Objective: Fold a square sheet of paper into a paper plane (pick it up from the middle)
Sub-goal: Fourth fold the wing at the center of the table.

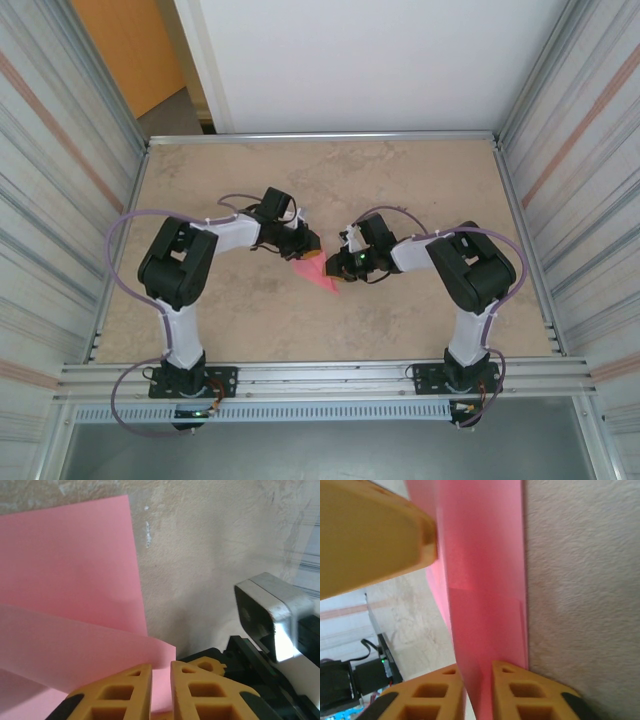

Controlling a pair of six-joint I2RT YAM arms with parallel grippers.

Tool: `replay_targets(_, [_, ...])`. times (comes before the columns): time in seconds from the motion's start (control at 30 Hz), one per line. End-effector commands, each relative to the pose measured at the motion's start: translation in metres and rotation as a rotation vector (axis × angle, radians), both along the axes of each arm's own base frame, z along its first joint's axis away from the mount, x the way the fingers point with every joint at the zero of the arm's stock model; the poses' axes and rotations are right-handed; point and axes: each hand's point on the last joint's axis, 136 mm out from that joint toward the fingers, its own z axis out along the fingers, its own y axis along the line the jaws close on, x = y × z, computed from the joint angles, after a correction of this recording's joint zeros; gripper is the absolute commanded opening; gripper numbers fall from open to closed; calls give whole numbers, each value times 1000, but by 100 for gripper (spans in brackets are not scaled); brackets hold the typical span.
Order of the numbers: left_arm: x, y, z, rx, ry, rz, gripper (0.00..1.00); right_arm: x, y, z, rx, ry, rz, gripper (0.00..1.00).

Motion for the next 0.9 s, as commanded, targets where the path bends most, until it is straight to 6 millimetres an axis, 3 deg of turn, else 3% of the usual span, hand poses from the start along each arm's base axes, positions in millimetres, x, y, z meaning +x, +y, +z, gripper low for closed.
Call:
replay_targets(0.0, [3, -1, -5, 18, 24, 6, 18, 0, -9, 6, -42, -21, 2, 25])
replay_targets(0.47, [5, 0, -10, 35, 41, 14, 18, -12, -17, 1, -110, -63, 77, 29])
replay_targets(0.87, [6, 0, -12, 40, 43, 12, 18, -18, -24, -19, -155, -25, 70, 18])
